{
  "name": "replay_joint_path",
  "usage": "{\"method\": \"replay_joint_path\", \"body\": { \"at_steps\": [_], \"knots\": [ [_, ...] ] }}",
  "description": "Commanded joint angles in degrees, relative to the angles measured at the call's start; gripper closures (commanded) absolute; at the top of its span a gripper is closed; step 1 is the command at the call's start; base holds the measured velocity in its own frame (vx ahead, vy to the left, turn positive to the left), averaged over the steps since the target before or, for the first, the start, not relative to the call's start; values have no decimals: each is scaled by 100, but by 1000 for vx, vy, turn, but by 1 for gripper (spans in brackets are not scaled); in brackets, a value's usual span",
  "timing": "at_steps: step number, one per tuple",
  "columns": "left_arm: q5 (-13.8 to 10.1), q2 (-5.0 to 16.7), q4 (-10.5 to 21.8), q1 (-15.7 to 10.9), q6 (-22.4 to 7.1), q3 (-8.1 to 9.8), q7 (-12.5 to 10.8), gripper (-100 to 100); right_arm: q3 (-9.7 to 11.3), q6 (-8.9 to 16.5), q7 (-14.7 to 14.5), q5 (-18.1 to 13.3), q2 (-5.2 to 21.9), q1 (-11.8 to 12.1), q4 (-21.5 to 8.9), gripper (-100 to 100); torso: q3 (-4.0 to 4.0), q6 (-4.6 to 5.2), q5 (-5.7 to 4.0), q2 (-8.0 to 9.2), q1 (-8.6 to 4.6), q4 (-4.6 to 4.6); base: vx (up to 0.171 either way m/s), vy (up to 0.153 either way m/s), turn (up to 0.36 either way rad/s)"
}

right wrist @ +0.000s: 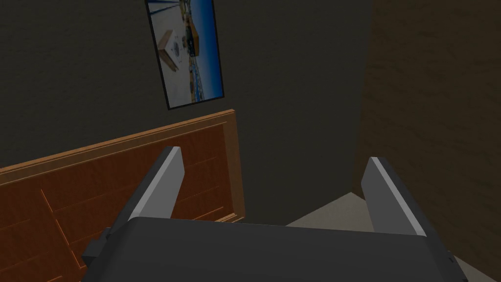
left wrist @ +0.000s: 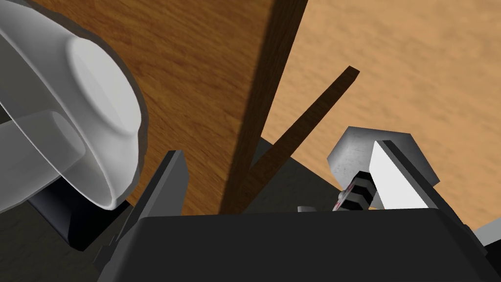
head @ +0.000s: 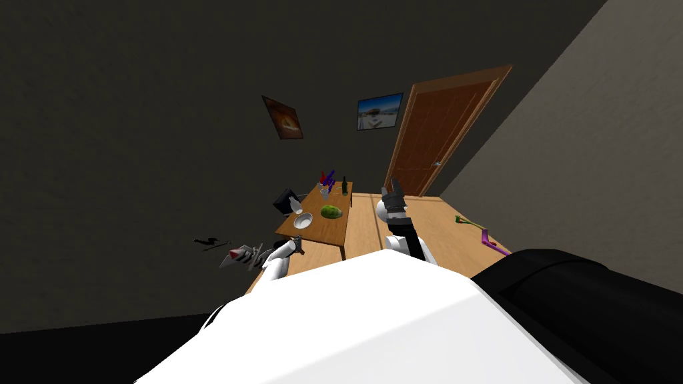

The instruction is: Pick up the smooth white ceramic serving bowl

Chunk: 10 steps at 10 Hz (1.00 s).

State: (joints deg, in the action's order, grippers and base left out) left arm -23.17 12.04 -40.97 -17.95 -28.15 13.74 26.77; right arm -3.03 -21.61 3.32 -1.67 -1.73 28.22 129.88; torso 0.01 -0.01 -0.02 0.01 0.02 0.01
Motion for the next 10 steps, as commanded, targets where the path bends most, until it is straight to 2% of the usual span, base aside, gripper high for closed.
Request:
{"method": "replay_joint_path", "body": {
  "at_steps": [1, 2, 3, 4, 6, 7, 8, 10],
  "knots": [
    [-164, 193, -35, 189, 94, 48, -124, -100, 0, 0, 0, 0, 0, 0, 0, 0, 0, 0, 0, 0, 0, 0, -14, -10, -361],
    [-164, 193, -35, 189, 94, 48, -124, -100, 0, 0, 0, 0, 0, 0, 0, 0, 0, 0, 0, 1, -1, 0, -14, -1, -156],
    [-316, 338, -18, 333, 194, 77, -193, -100, -1, 0, 0, 0, 0, 1, 0, 0, 0, -4, 0, 0, 1, 0, -14, -7, -320],
    [-316, 338, -18, 333, 194, 77, -193, -100, 0, 0, 0, 0, 0, 0, 0, 0, 1, 0, 0, 2, 0, 1, -12, 1, -151],
    [-468, 484, -2, 478, 294, 107, -262, -100, -1, 0, 0, 0, 0, 1, 0, 0, -1, -3, 0, -2, 2, 0, -8, -5, -201],
    [-432, 446, -7, 435, 253, 96, -236, -100, 0, 0, 0, 0, 0, 1, 0, 0, -1, -2, 0, -2, 1, 0, -4, 2, -45],
    [-449, 456, 6, 434, 271, 96, -231, 100, -1, 0, 0, 0, 0, 2, 0, 0, -2, -6, 0, -4, 3, -1, 0, 0, 0],
    [-447, 455, 5, 434, 269, 96, -231, 100, -1, 0, 0, 0, 0, 2, 0, 0, -4, -5, 0, -7, 3, -1, 0, 0, 0]
  ]
}}
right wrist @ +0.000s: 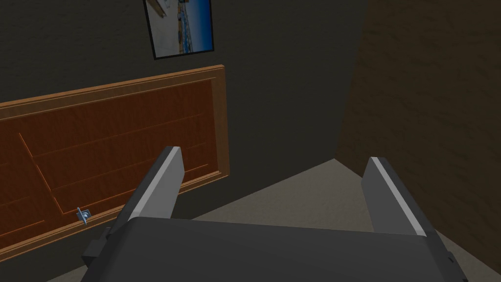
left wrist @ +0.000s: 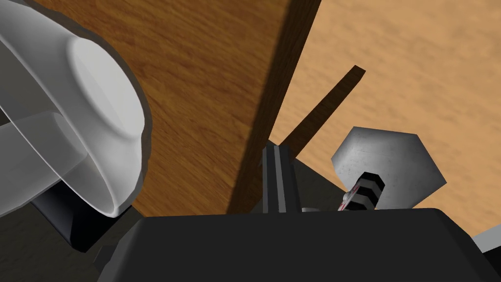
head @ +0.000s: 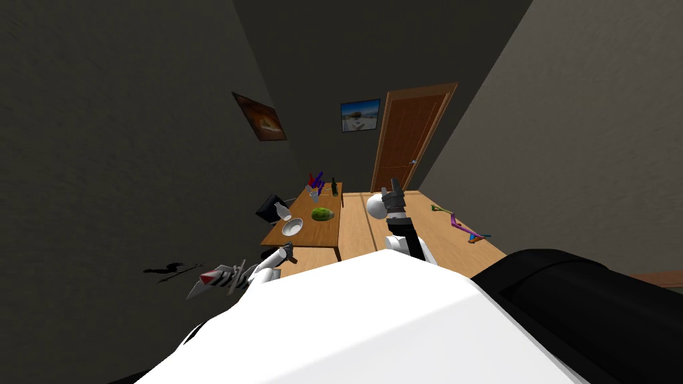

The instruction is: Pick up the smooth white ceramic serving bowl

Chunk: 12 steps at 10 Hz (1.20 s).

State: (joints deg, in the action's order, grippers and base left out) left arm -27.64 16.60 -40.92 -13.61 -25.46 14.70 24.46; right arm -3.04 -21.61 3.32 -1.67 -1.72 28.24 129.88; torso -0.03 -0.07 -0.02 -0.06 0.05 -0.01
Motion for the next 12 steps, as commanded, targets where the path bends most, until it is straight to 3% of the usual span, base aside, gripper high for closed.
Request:
{"method": "replay_joint_path", "body": {
  "at_steps": [1, 2, 4, 12],
  "knots": [
    [0, 0, 0, 0, 0, 0, 0, 100, 0, 0, 0, 0, 0, 0, 0, 0, 0, 0, 0, 0, 0, 0, 0, 0, 0],
    [0, 0, 0, 0, 0, 0, 0, 100, 0, 0, 0, 0, 0, 0, 0, 0, 0, 0, 0, 0, 0, 0, 0, 0, 0],
    [58, 127, -56, -100, 116, -18, 74, -100, 0, 0, 0, 0, 0, 0, 0, 0, 0, 0, 0, 0, 0, 0, -59, 36, -36],
    [221, 544, -191, -446, 435, -44, 305, -100, 0, 0, 0, 0, 1, -2, 0, 0, 24, 1, 5, 43, 35, 9, -137, 107, -58]
  ]
}}
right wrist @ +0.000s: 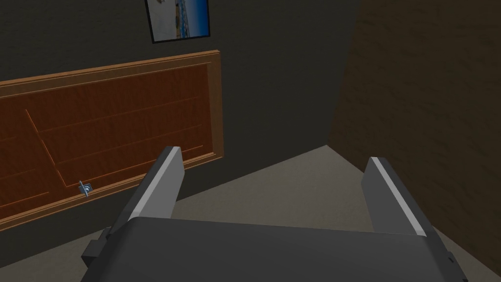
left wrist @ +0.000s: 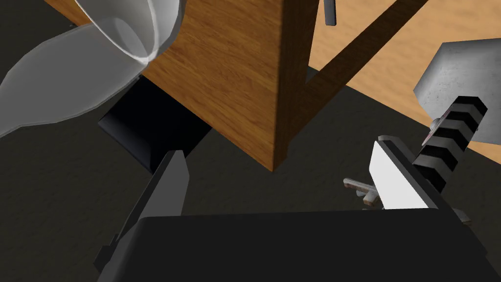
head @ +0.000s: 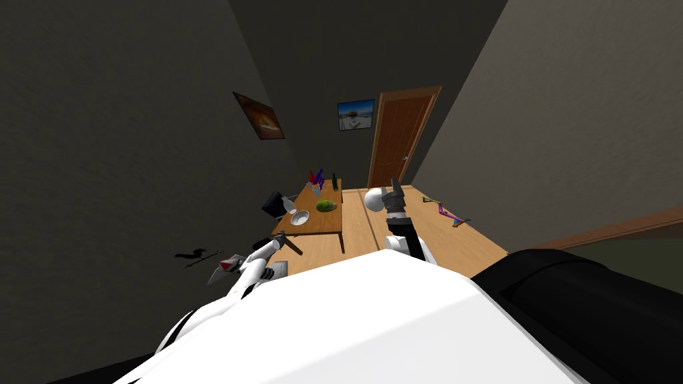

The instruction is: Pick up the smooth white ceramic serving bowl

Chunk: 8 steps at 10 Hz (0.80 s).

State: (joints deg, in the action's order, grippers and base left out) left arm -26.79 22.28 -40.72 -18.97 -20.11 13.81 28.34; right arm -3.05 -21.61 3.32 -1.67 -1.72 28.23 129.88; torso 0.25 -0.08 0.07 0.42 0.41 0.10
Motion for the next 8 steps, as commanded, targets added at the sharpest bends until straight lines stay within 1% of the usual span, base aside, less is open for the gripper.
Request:
{"method": "replay_joint_path", "body": {
  "at_steps": [1, 2, 3, 4, 5, 7, 8],
  "knots": [
    [135, -24, -265, 89, -100, 45, -84, -100, 0, 0, 0, 0, 0, 0, 0, 0, 0, 0, 0, 0, 0, 0, -55, 47, 0],
    [207, 142, -322, -63, 8, 45, 12, -100, 0, 0, 0, 0, 0, 1, 0, 0, -11, 0, -3, -21, -14, -4, -101, 96, -120],
    [207, 142, -322, -63, 8, 45, 12, -100, 0, 0, 0, 0, 0, 0, 0, 0, -8, 3, -3, -14, 1, -2, -128, 106, -107],
    [247, 203, -317, -125, 35, 52, 56, -100, 0, 0, 0, 0, 0, 0, 0, 0, -4, 1, 1, -7, 3, -1, -99, 69, -128],
    [247, 200, -206, -152, -150, 124, 3, -100, 0, 0, 0, 0, 0, 0, 0, 0, -7, 2, -1, -12, -7, -2, 21, 22, -200],
    [201, 170, -163, -183, -325, 180, -94, -100, 0, 0, 0, 0, -1, 3, 0, 0, -50, 1, -7, -89, -36, -18, 153, -25, -5],
    [160, 141, -134, -209, -463, 218, -174, -100, 0, -1, 0, 0, -1, 4, 1, 0, -63, 2, -9, -110, -46, -24, 213, -83, 10]
  ]
}}
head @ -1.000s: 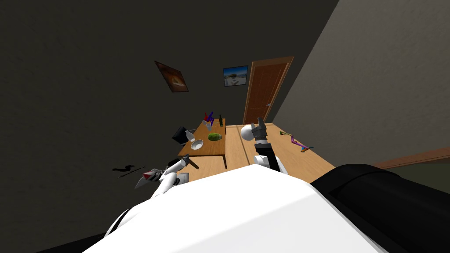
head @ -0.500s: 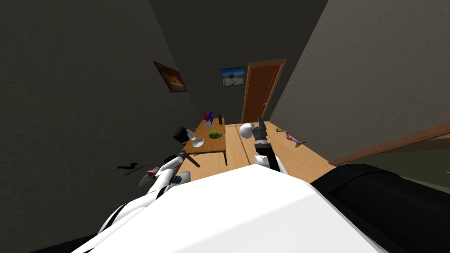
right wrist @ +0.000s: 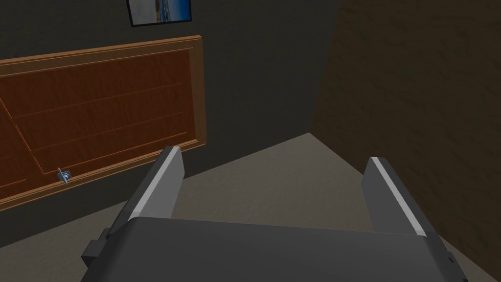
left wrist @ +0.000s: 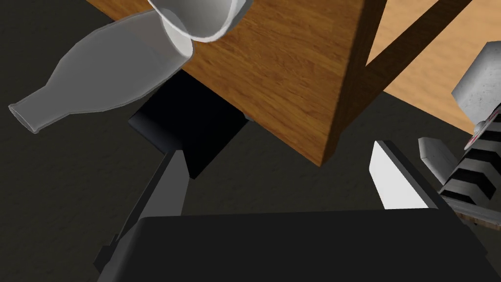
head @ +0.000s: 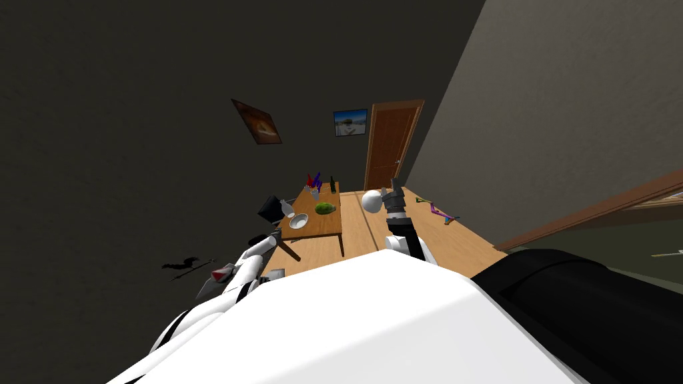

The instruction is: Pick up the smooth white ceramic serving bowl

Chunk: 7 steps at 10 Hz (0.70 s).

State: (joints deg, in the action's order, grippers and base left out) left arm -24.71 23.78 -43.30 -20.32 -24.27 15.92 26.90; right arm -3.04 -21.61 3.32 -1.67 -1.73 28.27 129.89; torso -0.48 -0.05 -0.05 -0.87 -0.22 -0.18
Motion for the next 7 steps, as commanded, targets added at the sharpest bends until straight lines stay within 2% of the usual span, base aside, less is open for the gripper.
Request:
{"method": "replay_joint_path", "body": {
  "at_steps": [1, 6, 7],
  "knots": [
    [-70, -27, 137, -87, -119, 26, -74, -100, 0, 0, 0, 0, 0, 0, 0, 0, 0, 0, 0, 0, 0, 0, 196, -106, 4],
    [-241, -225, 304, -59, -680, 132, -367, -100, 0, 0, 0, 0, 0, 0, 0, 0, 0, -1, 3, 2, 16, -1, 192, -47, 9],
    [-241, -225, 304, -59, -680, 132, -367, -100, 0, 0, 0, 0, 0, 0, 0, 0, 0, -1, 3, 4, 13, -1, 102, -37, 11]
  ]
}}
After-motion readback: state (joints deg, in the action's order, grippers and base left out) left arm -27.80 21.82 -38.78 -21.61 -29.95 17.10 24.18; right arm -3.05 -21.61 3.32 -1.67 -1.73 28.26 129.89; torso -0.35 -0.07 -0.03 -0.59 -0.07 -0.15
